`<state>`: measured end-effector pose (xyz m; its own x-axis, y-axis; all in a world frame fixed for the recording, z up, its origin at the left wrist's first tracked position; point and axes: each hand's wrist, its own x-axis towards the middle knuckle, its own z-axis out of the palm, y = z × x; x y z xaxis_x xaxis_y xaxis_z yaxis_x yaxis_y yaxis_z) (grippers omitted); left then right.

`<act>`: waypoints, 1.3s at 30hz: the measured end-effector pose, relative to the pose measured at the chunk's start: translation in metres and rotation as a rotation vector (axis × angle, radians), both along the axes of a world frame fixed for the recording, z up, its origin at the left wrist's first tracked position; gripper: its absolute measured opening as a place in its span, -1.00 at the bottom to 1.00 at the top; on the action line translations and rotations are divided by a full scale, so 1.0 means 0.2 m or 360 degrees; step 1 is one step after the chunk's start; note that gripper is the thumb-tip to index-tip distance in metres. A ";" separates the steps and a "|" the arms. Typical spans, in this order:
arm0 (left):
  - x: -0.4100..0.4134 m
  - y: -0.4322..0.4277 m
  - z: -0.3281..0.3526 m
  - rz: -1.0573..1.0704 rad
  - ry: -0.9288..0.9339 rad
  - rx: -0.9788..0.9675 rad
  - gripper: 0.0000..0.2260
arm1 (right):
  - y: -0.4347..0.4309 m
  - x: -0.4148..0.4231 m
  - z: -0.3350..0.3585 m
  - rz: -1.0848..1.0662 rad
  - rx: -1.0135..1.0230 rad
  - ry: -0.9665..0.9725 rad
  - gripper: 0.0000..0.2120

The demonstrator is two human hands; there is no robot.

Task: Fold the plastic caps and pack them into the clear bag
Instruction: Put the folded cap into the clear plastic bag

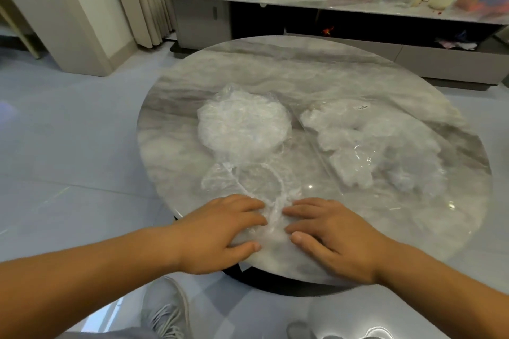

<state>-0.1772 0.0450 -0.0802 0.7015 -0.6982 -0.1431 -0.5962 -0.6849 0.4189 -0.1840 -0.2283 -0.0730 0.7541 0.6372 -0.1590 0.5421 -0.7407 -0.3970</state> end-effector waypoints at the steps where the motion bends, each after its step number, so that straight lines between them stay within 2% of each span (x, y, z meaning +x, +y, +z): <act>1: 0.02 -0.01 0.00 -0.0014 -0.0043 -0.0065 -0.56 | -0.04 -0.01 0.00 -0.0024 -0.0015 -0.0028 -0.28; 4: 0.06 -0.03 -0.03 -0.0046 -0.0160 -0.0181 -0.71 | -0.13 -0.06 0.01 -0.0078 -0.0037 -0.0080 -0.33; 8: 0.09 -0.05 -0.03 -0.0149 -0.0278 -0.0168 -0.80 | -0.22 -0.08 -0.01 -0.0129 0.0046 -0.0145 -0.43; 10: 0.10 -0.05 -0.02 -0.0205 -0.0283 -0.0168 -0.69 | -0.24 -0.09 -0.02 -0.0159 0.0161 -0.0176 -0.44; 13: 0.11 -0.06 0.01 -0.0251 -0.0094 -0.0084 -0.53 | -0.21 -0.09 0.01 -0.0113 0.0256 -0.0117 -0.42; 17: 0.10 -0.05 0.00 -0.0240 0.0031 -0.0088 -0.47 | -0.16 -0.07 0.00 0.0048 0.0105 0.0011 -0.31; 21: 0.09 -0.04 -0.03 -0.0074 0.0133 -0.0201 -0.45 | -0.15 -0.05 -0.03 0.0027 0.0057 0.0039 -0.27; 26: 0.12 -0.09 0.00 0.0491 0.0549 -0.0735 -0.77 | -0.12 -0.03 -0.03 -0.0217 0.0416 0.0149 -0.36; 28: 0.14 -0.12 0.01 0.0673 0.0577 -0.0819 -0.85 | -0.09 -0.02 -0.01 -0.0366 0.0548 0.0239 -0.45; 31: 0.17 -0.14 0.01 0.0873 0.0543 -0.0779 -0.97 | -0.05 0.01 0.02 -0.0565 0.0630 0.0316 -0.59; 34: 0.18 -0.16 0.00 0.0975 0.0398 -0.0620 -0.84 | -0.02 0.05 0.01 -0.0540 0.0498 0.0250 -0.65; 39: 0.18 -0.17 0.00 0.0934 0.0045 -0.0294 -0.79 | 0.02 0.08 -0.01 -0.0335 0.0167 0.0005 -0.39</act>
